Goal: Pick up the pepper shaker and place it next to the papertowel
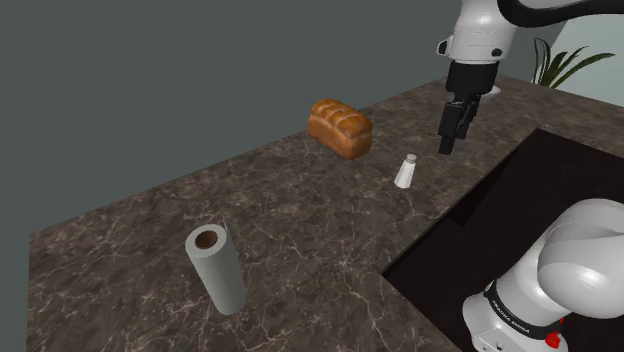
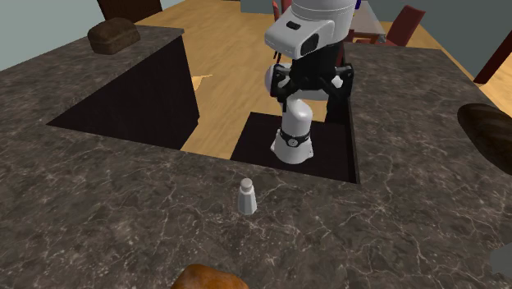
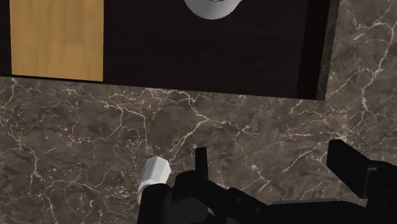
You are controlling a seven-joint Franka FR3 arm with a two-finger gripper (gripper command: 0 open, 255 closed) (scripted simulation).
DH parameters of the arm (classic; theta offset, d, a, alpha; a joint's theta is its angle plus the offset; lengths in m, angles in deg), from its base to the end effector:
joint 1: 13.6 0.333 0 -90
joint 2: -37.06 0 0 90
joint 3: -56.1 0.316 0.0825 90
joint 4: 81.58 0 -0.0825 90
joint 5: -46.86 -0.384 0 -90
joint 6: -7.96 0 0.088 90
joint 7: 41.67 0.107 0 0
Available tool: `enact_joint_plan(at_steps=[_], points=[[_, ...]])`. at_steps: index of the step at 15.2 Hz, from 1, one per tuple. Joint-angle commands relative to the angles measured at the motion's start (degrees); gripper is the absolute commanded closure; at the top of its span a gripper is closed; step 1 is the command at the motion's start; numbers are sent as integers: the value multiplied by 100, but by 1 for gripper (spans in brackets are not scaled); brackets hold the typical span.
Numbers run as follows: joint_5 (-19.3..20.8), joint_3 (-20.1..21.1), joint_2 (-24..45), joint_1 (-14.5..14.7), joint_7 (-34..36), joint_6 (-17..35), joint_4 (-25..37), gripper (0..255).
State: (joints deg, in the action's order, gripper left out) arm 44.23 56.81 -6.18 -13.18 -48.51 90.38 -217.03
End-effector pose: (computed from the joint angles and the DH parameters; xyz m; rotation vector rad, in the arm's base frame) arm 0.2989 0.0123 0.5670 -3.0772 -0.2114 0.2609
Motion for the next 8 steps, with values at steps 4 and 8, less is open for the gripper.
enact_joint_plan(at_steps=[4,8], points=[[209,-43,103,-106,-46,736,-384,0],[487,-115,370,-268,-73,1749,-789,0]])
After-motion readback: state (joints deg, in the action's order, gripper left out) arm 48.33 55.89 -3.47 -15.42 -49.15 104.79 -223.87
